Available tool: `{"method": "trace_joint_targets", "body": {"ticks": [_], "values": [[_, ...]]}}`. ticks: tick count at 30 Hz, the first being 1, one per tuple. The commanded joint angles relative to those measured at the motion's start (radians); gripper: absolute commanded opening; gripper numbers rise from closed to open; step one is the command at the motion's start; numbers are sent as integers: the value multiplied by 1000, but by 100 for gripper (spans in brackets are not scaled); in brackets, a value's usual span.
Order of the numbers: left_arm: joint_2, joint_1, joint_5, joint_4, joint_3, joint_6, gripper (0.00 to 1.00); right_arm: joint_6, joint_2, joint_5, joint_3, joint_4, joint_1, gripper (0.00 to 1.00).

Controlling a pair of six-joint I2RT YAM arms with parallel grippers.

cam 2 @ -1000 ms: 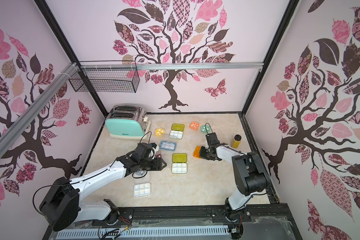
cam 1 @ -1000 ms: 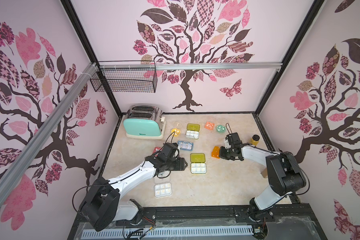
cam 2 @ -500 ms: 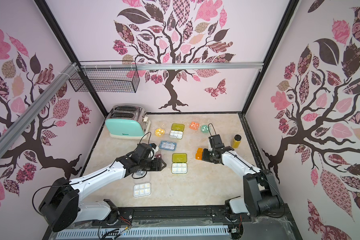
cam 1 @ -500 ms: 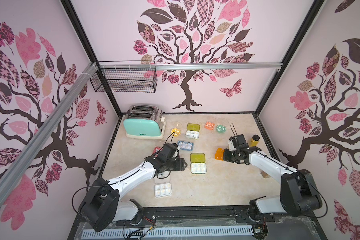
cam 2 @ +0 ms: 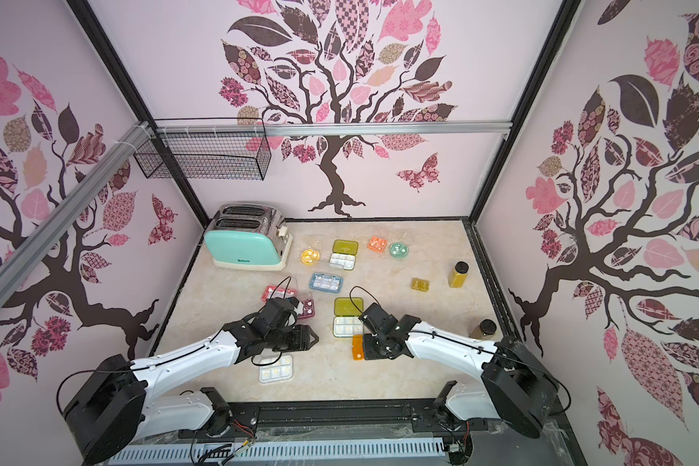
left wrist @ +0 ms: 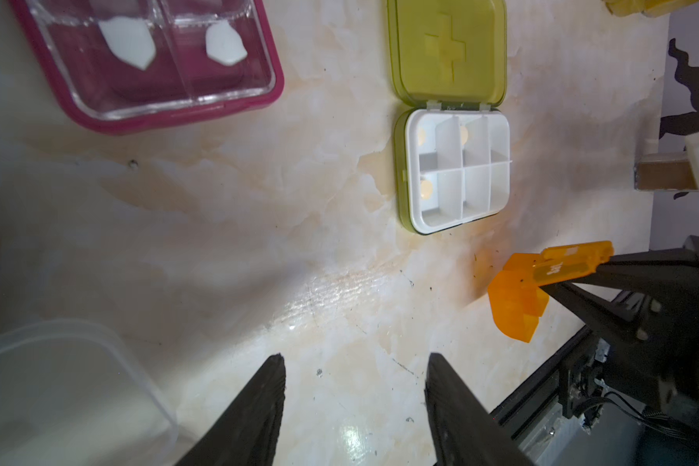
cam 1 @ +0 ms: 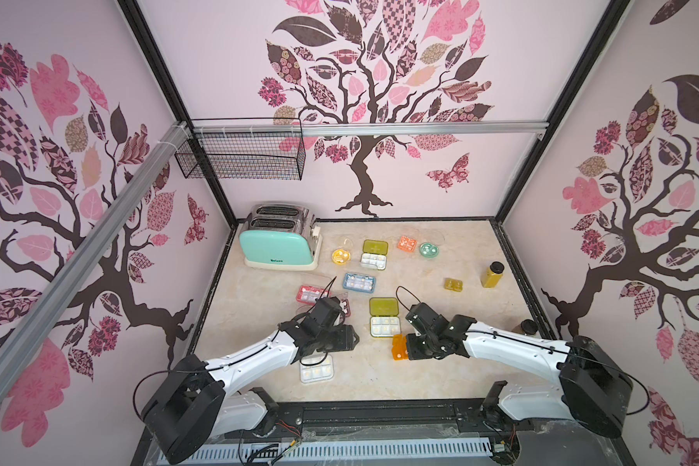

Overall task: Close pillboxes
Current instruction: Place the pillbox at the center of the board, then adjust the pillbox at the center of the board.

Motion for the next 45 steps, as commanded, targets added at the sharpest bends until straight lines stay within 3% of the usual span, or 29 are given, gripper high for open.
{"method": "trace_joint_targets", "body": {"ticks": [1,16,19,22,26,31,34,37,45], "values": [[-38,-10,-42,36,-3,-58,57,93,22,71,35,12,7,0],[39,-115,-42,120,11,-120,54,142,113,122,102,19,105,5],[75,-134,-59,117,20,-115,54,150,127,118,118,27,122,12],[95,-140,-41,141,15,-121,54,149,96,125,114,5,123,30],[97,-143,-32,140,19,-119,54,126,4,114,90,-46,123,41],[98,-156,-13,142,23,-127,54,58,-105,30,65,-57,87,41],[96,-194,-18,145,29,-146,54,12,-125,-74,70,-34,0,39],[112,-217,-5,224,4,-197,54,-39,-103,-102,91,-16,-68,37],[233,-262,2,297,37,-223,55,-80,36,-120,180,61,-80,34]]}}
